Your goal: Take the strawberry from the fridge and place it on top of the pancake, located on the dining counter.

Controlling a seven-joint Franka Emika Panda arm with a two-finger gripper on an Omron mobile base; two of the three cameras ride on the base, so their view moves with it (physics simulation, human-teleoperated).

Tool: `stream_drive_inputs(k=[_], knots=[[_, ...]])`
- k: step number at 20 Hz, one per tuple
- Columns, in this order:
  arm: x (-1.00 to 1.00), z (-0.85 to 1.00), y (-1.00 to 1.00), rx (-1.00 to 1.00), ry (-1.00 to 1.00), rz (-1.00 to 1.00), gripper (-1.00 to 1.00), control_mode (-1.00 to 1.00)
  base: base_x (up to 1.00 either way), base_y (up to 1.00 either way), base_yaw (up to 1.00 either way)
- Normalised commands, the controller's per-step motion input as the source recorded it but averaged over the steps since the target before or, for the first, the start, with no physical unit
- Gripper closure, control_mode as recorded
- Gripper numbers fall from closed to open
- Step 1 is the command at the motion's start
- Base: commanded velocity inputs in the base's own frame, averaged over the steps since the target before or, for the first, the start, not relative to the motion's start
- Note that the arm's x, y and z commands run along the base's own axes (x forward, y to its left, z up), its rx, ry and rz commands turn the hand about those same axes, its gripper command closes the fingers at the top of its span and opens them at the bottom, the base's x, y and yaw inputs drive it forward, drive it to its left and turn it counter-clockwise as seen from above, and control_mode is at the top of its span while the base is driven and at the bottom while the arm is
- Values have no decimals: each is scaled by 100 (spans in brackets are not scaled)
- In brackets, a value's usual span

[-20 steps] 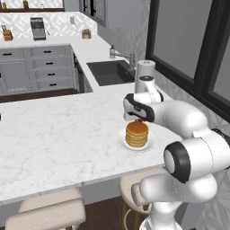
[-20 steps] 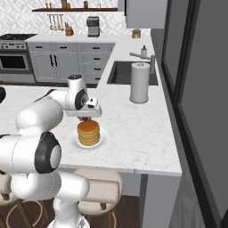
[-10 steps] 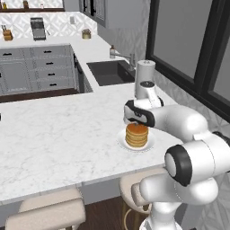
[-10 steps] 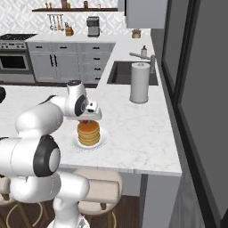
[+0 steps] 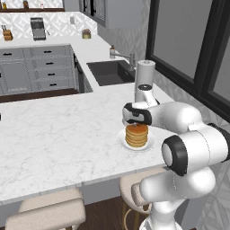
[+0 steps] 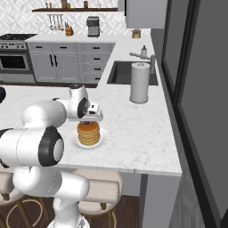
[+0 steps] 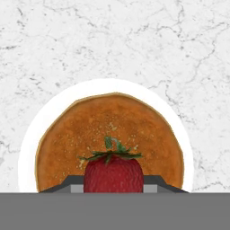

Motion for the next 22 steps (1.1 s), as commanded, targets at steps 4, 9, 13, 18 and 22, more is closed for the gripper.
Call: stream_drive_inputs(k=[4,9,13,18,22], knots=[[0,-22,0,0,3,0,100,-100,0,0,0],[-2,-13,0,0,0,0,100,-100,0,0,0],[-17,-2,0,0,0,0,100,-100,0,0,0],[-25,0,0,0,-2,-1,100,-100,0,0,0],[-3,0,3,0,-2,-1,100,-100,0,0,0]])
